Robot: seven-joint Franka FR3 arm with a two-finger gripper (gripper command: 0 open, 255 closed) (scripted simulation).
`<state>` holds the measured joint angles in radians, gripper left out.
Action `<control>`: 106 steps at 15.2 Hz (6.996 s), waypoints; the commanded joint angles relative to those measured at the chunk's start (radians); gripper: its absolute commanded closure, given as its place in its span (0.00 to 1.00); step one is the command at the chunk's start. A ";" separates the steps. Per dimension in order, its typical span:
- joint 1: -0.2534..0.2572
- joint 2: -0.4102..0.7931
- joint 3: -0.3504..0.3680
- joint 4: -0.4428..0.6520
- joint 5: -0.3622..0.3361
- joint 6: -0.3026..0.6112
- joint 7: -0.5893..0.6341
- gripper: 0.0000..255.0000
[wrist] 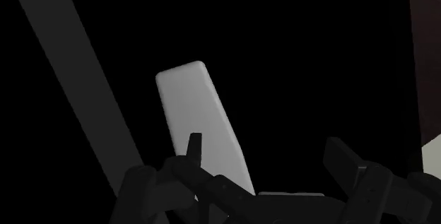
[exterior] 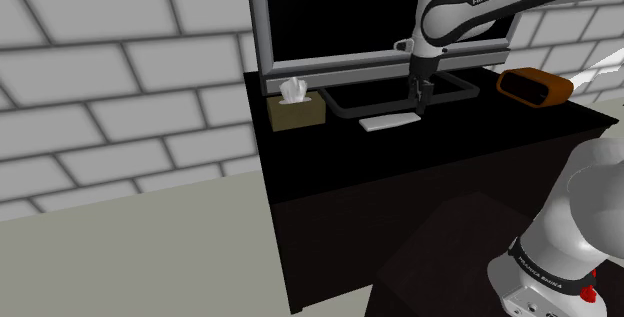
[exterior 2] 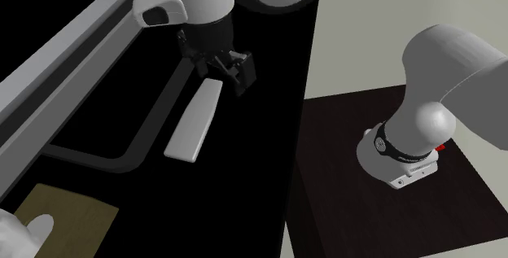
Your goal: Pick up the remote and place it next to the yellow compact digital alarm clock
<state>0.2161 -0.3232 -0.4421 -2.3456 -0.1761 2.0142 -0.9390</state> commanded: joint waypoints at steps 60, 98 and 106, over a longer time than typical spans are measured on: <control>0.091 0.112 -0.034 0.326 0.087 -0.190 -0.351 1.00; -0.164 -0.142 -0.508 0.261 -0.202 -0.240 -0.974 1.00; -0.160 -0.129 -0.551 0.170 -0.215 -0.132 -0.972 1.00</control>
<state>0.0548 -0.4555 -0.9841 -2.1647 -0.3893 1.8656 -1.9092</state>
